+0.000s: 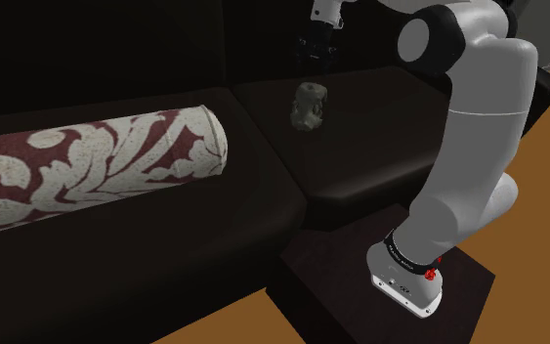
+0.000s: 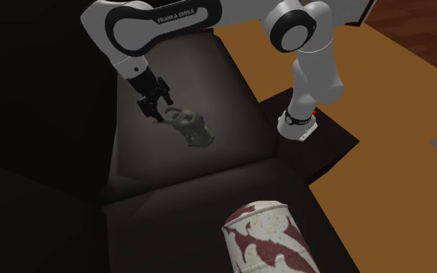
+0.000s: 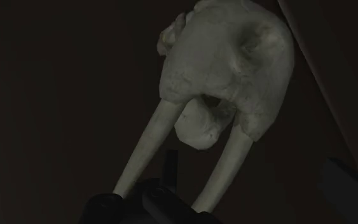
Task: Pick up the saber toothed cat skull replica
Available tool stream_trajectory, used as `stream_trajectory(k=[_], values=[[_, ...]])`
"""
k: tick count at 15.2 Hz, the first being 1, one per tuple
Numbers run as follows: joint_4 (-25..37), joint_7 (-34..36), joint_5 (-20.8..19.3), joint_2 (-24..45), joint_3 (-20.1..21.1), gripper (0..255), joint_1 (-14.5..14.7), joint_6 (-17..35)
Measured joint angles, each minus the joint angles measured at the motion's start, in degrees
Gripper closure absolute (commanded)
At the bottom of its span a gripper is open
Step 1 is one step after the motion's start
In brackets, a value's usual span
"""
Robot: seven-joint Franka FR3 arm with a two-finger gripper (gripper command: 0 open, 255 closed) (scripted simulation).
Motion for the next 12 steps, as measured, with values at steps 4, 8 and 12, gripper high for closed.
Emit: stream_trajectory(k=[4,8,12], values=[[5.1,0.85,1.26,5.4,-0.29,0,-1.61,-0.95],[2.75,0.3,1.31,5.81,-0.31,0,-1.4,1.65],[1.38,-0.02,1.28,5.71,-0.34,255,-1.29,2.88]])
